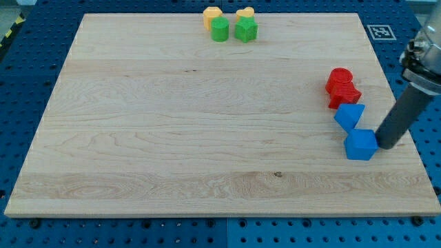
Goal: Move the blue cube close to the blue triangle
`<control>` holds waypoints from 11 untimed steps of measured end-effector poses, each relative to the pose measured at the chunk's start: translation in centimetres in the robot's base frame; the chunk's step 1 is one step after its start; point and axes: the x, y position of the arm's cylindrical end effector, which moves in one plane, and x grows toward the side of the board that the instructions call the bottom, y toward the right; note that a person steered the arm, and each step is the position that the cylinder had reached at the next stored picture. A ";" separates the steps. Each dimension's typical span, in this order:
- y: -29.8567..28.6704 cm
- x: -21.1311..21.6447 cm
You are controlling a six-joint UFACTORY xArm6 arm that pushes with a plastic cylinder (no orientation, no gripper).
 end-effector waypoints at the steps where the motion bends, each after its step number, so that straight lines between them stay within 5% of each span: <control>1: 1.3 2.0; 3: -2.1 5.0; 11: -4.8 2.9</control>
